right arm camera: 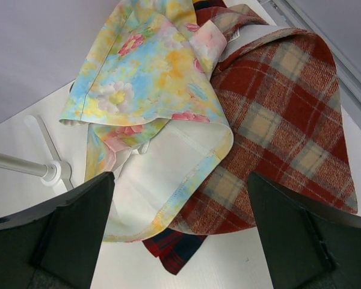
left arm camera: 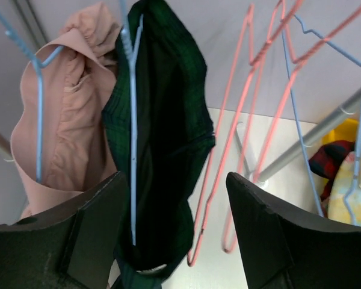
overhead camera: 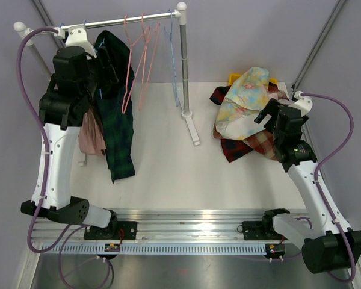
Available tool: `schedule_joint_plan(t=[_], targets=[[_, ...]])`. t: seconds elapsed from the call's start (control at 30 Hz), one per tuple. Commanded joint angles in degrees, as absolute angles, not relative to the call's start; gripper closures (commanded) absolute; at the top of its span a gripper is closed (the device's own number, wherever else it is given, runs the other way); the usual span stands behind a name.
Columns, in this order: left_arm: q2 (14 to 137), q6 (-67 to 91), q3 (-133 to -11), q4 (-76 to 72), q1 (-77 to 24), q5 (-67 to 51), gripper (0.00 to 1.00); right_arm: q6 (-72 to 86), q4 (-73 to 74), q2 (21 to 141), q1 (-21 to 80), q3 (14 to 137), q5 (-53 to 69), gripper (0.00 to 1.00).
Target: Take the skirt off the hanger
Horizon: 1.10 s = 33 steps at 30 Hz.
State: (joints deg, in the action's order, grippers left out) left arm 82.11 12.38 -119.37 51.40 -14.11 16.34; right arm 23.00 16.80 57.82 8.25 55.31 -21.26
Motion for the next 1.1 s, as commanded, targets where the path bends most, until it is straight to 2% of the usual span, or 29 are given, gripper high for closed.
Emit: schedule_joint_plan(t=[0.0, 0.27, 0.37, 0.5, 0.53, 0.6, 0.7, 0.83, 0.97, 1.07], targets=[[82.18, 12.04, -115.32, 48.7, -11.87, 16.36, 0.31, 22.5, 18.01, 56.78, 8.61, 57.39, -19.6, 0.0], [85.43, 12.04, -113.56, 45.53, -8.26, 13.54, 0.4, 22.32, 18.28, 56.43, 8.53, 57.13, -19.25, 0.01], [87.27, 12.04, -114.34, 44.48, -7.47, 12.13, 0.49, 22.24, 18.19, 56.34, 8.61, 56.69, -19.07, 0.01], [89.21, 12.04, -116.1, 43.86, -7.38, 10.64, 0.76, 21.8, 16.79, 56.08, 8.7, 56.16, -17.5, 0.01], [89.82, 12.04, -116.89, 43.94, -7.38, 10.46, 0.87, 21.45, 16.44, 55.99, 8.79, 56.08, -17.06, 0.01], [90.44, 12.13, -118.12, 44.56, -7.38, 9.76, 1.0, 20.75, 15.3, 55.03, 9.31, 56.07, -15.21, 0.0], [89.48, 11.69, -118.74, 45.62, -7.38, 9.67, 1.0, 19.52, 13.46, 52.48, 10.72, 55.99, -12.22, 0.01], [83.6, 11.69, -115.32, 44.04, -7.38, 10.99, 1.0, 15.4, 10.73, 50.54, 17.81, 56.25, -10.11, 0.01], [79.81, 11.95, -116.89, 45.17, -7.82, 10.55, 1.0, 11.43, 10.55, 52.9, 26.68, 59.41, -12.82, 0.01], [79.01, 11.86, -122.42, 48.68, -9.05, 10.72, 1.0, 9.06, 10.46, 55.01, 32.58, 62.39, -16.42, 0.01]])
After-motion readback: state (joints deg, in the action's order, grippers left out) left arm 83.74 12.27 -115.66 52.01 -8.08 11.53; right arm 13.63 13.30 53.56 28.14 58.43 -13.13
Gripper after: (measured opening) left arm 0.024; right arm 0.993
